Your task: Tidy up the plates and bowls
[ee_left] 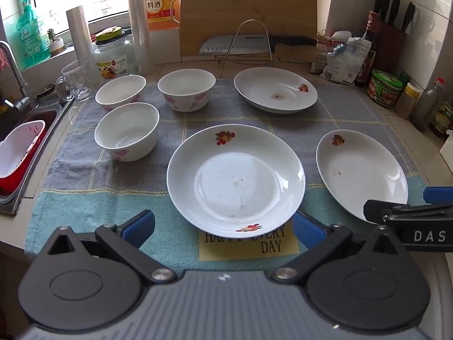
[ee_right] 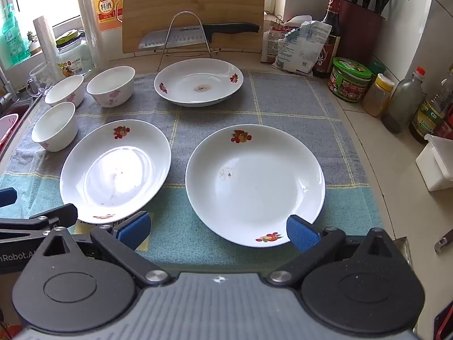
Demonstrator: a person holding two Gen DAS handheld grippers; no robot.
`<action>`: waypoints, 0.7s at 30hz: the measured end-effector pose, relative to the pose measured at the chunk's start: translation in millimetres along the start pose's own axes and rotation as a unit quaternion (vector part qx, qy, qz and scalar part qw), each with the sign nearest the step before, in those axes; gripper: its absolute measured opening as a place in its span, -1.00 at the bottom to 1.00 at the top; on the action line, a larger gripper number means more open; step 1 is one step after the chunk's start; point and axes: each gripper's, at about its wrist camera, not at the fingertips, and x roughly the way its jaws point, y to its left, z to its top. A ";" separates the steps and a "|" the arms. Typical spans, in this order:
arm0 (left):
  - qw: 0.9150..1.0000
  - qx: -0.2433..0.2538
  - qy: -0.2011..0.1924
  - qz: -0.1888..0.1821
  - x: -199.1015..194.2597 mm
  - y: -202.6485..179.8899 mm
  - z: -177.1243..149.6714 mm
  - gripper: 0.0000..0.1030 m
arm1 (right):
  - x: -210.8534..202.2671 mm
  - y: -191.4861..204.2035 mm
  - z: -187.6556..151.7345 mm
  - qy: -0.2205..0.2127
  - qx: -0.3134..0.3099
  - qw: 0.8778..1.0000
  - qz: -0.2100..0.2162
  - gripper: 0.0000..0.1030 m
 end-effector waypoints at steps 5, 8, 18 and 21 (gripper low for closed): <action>1.000 0.000 0.004 -0.004 1.5 -0.2 2.6 0.99 | -0.9 -0.4 -0.4 -0.001 0.001 1.000 0.001 1.00; 1.000 0.001 0.004 -0.005 2.5 -1.0 5.1 0.99 | -0.8 -2.5 1.1 -0.001 0.002 1.000 0.002 1.00; 1.000 -0.003 -0.001 -0.001 -3.7 -1.0 -0.3 0.99 | -2.9 -2.4 -1.3 -0.003 0.001 1.000 0.000 1.00; 1.000 -0.002 -0.001 -0.001 -3.7 -1.0 -0.3 0.99 | -3.1 -2.5 -1.8 -0.003 0.000 1.000 0.000 1.00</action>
